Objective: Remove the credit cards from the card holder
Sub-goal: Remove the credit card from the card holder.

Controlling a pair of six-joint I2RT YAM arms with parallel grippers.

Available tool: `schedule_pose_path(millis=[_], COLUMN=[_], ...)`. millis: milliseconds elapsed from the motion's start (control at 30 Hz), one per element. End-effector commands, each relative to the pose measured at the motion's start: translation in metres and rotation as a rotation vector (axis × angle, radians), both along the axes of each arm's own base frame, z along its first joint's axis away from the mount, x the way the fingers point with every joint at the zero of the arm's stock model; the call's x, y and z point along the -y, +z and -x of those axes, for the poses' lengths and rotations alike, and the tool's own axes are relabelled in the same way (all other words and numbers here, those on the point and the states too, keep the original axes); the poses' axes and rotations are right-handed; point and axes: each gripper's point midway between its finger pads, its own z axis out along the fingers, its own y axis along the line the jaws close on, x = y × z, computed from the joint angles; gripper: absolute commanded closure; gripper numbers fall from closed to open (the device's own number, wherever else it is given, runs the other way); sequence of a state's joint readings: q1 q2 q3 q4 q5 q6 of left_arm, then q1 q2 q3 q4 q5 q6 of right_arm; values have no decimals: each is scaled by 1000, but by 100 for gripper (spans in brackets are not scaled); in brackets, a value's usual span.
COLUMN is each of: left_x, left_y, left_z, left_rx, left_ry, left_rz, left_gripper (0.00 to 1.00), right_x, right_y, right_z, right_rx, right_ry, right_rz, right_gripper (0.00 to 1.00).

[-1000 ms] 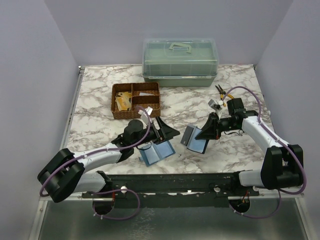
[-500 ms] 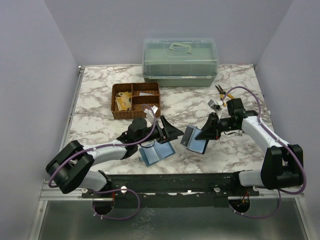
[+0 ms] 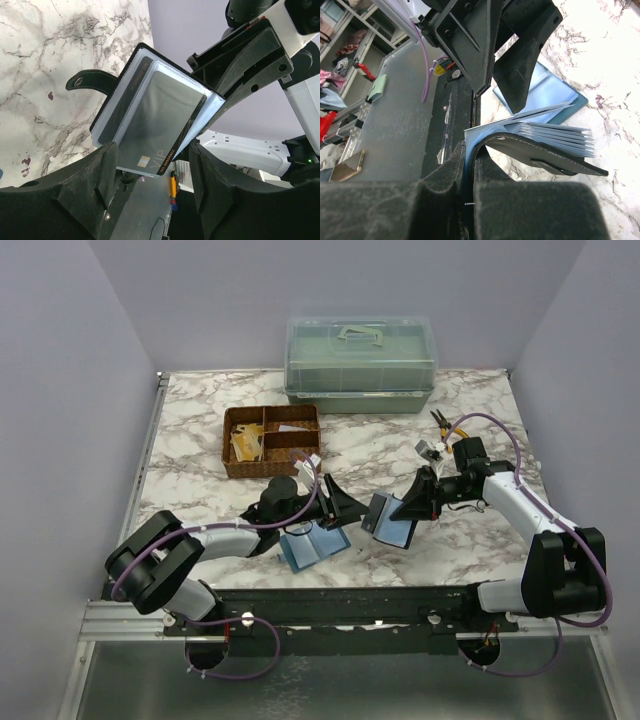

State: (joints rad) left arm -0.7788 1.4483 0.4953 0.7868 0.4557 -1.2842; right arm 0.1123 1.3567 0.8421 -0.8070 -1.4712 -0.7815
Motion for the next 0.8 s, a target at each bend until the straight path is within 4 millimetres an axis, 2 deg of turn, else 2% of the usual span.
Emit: schedule_pose_path(millis=[0, 367, 767], left_x=[4, 7, 10], left_y=[9, 1, 15], left_z=[0, 1, 6], left_rx=[14, -12, -3], left_ry=[-23, -37, -76], left_rz=[36, 24, 64], left_gripper=[36, 35, 36], right_x=[-4, -4, -4], right_y=[11, 11, 10], right_z=[4, 4, 4], right_rx=[1, 0, 2], right_ry=[24, 26, 27], right_rz=[-55, -56, -55], right_gripper=[100, 100, 100])
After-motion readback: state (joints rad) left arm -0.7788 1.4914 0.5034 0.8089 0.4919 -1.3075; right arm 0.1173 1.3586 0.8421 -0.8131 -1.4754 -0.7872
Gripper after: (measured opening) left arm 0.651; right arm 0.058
